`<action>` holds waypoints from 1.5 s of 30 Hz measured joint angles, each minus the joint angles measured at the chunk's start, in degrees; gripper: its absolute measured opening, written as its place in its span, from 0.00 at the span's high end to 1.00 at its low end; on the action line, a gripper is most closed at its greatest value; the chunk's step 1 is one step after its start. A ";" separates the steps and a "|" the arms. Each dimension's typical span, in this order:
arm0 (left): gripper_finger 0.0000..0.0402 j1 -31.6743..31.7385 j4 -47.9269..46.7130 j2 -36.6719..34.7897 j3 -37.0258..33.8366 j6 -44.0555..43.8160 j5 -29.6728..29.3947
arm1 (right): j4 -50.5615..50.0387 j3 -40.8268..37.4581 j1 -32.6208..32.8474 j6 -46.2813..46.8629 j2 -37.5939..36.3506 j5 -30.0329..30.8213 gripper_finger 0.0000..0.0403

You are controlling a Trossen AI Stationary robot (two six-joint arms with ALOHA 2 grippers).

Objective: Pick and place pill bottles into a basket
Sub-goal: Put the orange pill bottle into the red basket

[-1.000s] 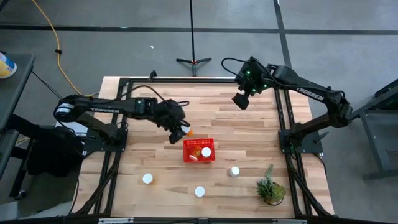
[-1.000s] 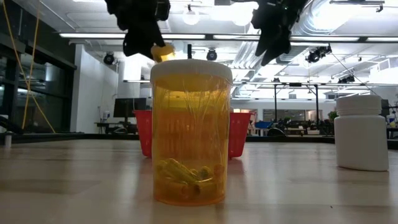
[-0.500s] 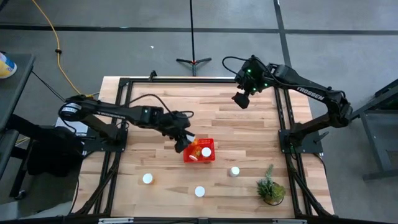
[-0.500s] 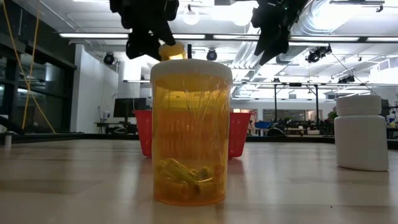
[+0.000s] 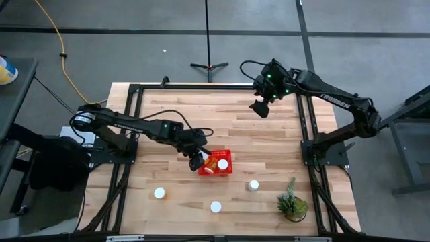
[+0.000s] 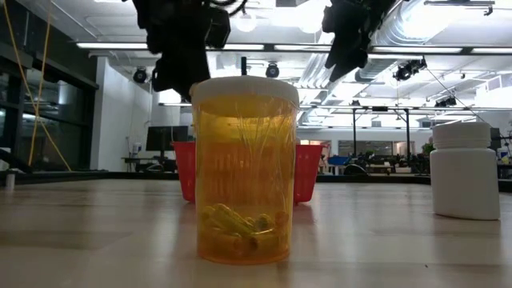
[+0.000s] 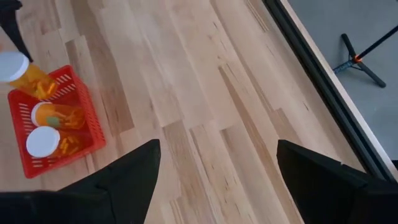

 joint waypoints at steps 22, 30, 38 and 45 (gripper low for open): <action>0.41 0.04 1.18 5.95 0.00 0.39 0.80 | -0.70 0.09 0.08 -0.28 0.01 -3.66 0.23; 0.41 0.04 0.35 7.10 -0.08 0.88 0.48 | -0.70 0.09 0.08 -0.83 0.01 -3.86 0.23; 0.39 0.04 1.21 8.13 -0.04 1.43 -0.15 | -0.72 0.09 0.08 -1.26 0.01 -3.88 0.23; 0.28 0.04 2.06 8.13 -0.04 1.45 -1.39 | -0.94 0.09 0.08 -1.48 0.01 -3.88 0.23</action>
